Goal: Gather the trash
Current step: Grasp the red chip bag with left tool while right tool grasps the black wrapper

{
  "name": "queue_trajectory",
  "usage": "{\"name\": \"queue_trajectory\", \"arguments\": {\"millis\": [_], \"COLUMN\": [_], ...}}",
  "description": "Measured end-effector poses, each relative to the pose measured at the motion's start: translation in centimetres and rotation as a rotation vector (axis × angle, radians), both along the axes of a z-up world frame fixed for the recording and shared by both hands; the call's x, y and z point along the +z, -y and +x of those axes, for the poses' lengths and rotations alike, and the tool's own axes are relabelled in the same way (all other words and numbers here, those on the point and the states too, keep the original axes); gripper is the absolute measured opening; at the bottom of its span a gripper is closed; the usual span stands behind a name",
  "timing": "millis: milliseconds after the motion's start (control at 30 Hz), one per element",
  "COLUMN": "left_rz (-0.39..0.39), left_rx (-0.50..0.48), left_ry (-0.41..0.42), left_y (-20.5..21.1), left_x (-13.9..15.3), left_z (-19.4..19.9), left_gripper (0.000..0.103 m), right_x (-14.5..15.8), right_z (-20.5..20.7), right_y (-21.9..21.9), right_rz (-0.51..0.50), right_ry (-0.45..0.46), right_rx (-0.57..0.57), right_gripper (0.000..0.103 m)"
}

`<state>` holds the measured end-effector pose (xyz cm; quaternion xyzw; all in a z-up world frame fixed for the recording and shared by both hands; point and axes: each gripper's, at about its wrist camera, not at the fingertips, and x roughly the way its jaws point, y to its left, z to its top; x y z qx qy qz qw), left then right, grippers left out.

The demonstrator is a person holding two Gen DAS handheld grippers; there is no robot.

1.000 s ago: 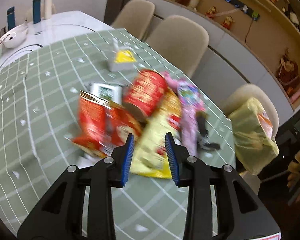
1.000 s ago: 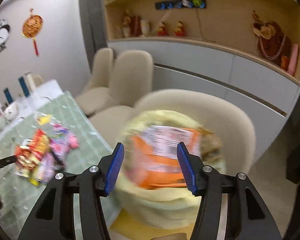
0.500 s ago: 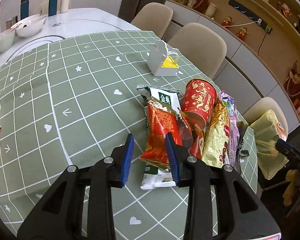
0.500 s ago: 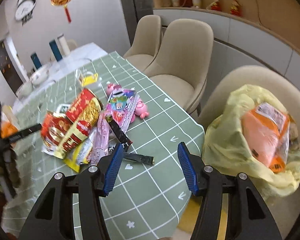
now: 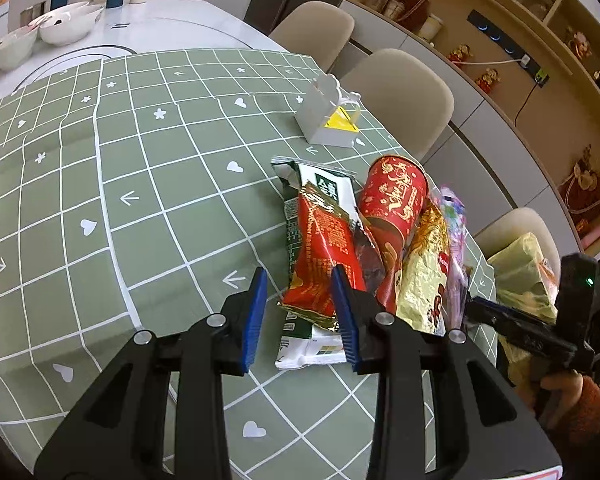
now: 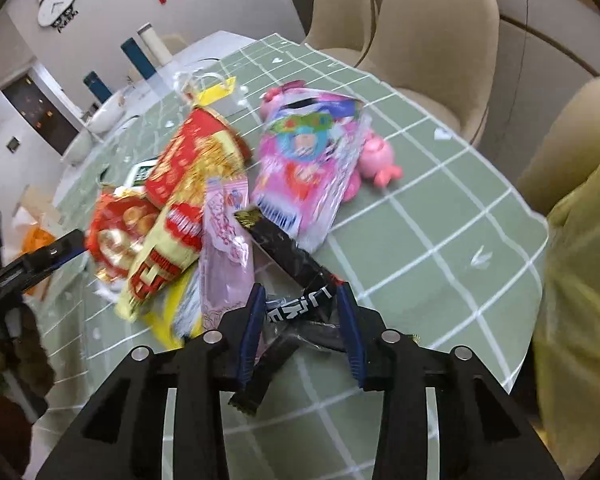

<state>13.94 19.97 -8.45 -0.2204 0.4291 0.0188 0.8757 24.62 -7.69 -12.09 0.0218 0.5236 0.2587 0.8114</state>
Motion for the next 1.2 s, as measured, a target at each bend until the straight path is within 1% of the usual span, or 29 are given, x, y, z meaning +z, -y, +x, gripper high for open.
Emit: {"name": "queue_trajectory", "arguments": {"millis": [33,67,200,267,333,400,467,533,567,600,633,667,700,767,833,867,900,933,967,1033,1100,1133,1200], "left_rz": [0.001,0.002,-0.029,-0.051,-0.044,-0.036,-0.025,0.001,0.005,0.009,0.018,0.029,0.042,0.047,0.043,0.049,0.055,0.065,0.07,0.06,0.024,0.019,0.052], "left_rx": [0.002,0.004,0.008,0.016,0.059,0.102,0.131,0.154,0.162,0.171,0.183,0.193,0.206,0.239,0.253,0.257,0.258,0.253,0.249,0.229,0.194,0.171,0.148], "left_ry": [-0.002,-0.002,-0.006,-0.002,0.0,0.001,0.012,0.008,0.0,-0.011,-0.025,-0.035,-0.046,-0.068,-0.068,-0.061,-0.053,-0.042,-0.038,-0.042,-0.031,-0.024,-0.028], "left_y": [0.2,0.4,1.6,2.1,2.6,2.8,3.3,4.0,4.0,4.2,4.4,4.4,4.6,4.9,5.3,5.5,5.7,5.8,5.9,5.8,5.7,5.7,5.8], "left_x": [0.1,0.2,0.6,1.0,1.6,2.1,2.8,3.1,3.1,3.1,3.0,2.9,2.9,3.0,3.7,4.0,4.4,4.8,4.9,4.9,4.7,4.5,4.0], "left_z": [0.0,0.0,0.3,0.3,0.0,-0.4,-1.4,-2.4,-2.6,-2.8,-3.0,-3.2,-3.3,-3.8,-4.4,-4.8,-5.2,-5.7,-5.9,-6.3,-6.3,-6.0,-4.8], "left_gripper": [0.032,0.032,0.032,0.032,0.032,0.032,0.032,0.032,0.032,0.032,0.032,0.032,0.032,0.032,0.032,0.032,0.032,0.032,0.032,0.032,0.034,0.038,0.038], "right_x": [0.3,0.7,2.6,3.6,4.1,4.5,4.3,3.3,2.8,2.5,2.1,1.8,1.6,0.9,-0.3,-0.7,-1.2,-1.2,-1.0,-0.5,0.2,0.7,1.7], "right_z": [-0.7,-1.5,-3.4,-4.1,-4.7,-5.3,-5.1,-4.2,-3.5,-3.2,-2.4,-1.8,-1.3,-0.1,1.2,1.5,1.7,1.4,1.0,-0.1,-1.3,-1.8,-2.5], "right_y": [0.1,0.5,2.6,3.4,3.7,3.5,2.9,2.7,2.6,2.6,2.4,2.2,1.8,0.8,-0.4,-0.7,-0.8,-0.7,-0.4,0.4,1.0,1.4,2.5], "right_rz": [-0.015,-0.035,-0.027,-0.009,-0.011,-0.014,-0.008,-0.01,0.002,0.009,0.023,0.038,0.045,0.017,-0.067,-0.079,-0.083,-0.086,-0.08,-0.057,-0.064,-0.069,-0.021], "right_ry": [0.011,0.019,0.057,0.078,0.105,0.15,0.175,0.161,0.152,0.149,0.149,0.152,0.156,0.166,0.164,0.149,0.116,0.116,0.119,0.105,0.129,0.146,0.138], "right_rx": [0.01,0.012,-0.02,-0.013,0.014,0.085,0.144,0.155,0.155,0.154,0.162,0.18,0.198,0.232,0.244,0.251,0.264,0.263,0.261,0.243,0.232,0.217,0.175], "right_gripper": [0.006,0.004,0.004,0.004,0.004,0.004,0.005,0.006,0.011,0.023,0.031,0.044,0.045,0.045,0.045,0.045,0.045,0.045,0.039,0.035,0.032,0.032,0.031]}}
